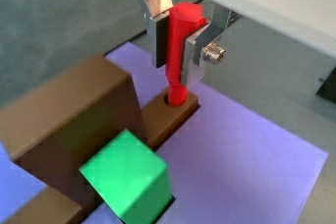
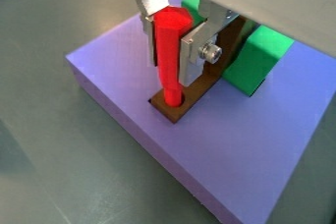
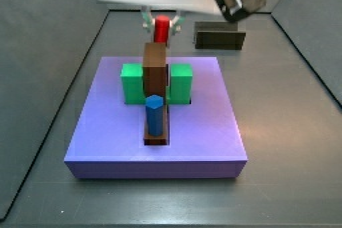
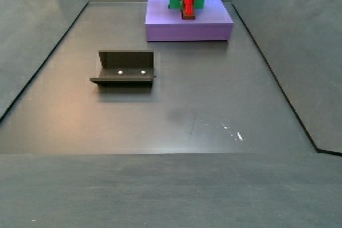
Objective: Pick up the red object. Move up. Move to above the board. Insert the red object.
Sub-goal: Insert the red object.
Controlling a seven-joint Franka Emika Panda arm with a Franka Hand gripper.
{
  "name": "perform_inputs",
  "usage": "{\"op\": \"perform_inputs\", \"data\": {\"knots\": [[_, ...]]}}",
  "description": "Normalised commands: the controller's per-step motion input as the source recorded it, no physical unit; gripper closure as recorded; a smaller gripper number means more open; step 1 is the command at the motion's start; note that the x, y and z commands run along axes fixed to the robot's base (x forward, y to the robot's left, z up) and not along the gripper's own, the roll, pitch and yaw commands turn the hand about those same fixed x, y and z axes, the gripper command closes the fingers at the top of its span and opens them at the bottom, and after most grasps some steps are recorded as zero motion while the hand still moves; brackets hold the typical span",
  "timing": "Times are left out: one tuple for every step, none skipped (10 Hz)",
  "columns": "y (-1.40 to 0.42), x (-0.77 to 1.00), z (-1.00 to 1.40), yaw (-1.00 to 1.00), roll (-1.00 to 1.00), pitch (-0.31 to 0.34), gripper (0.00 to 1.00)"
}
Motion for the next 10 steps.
{"op": "perform_inputs", "data": {"knots": [[0.00,0.11,-0.42,0.15,0.20,-0.059,1.00],[0.00,0.12,-0.42,0.17,0.22,-0.060,1.00],[0.00,0.00,-0.42,0.11,0.22,-0.084,1.00],[-0.04,0.00,-0.39,0.09,0.22,-0.076,1.00],[-0.21,0.00,-0.22,0.11,0.25,-0.030,1.00],[-0.23,0.00,-0.30,0.10,0.26,-0.043,1.00],[-0.16,0.00,-0.26,0.06,0.20,-0.046,1.00],[0.00,-0.01,0.00,0.00,0.00,-0.004,1.00],[0.00,-0.12,0.00,0.00,0.00,-0.039,1.00],[-0.10,-0.32,-0.03,0.00,0.04,-0.104,1.00]]}}
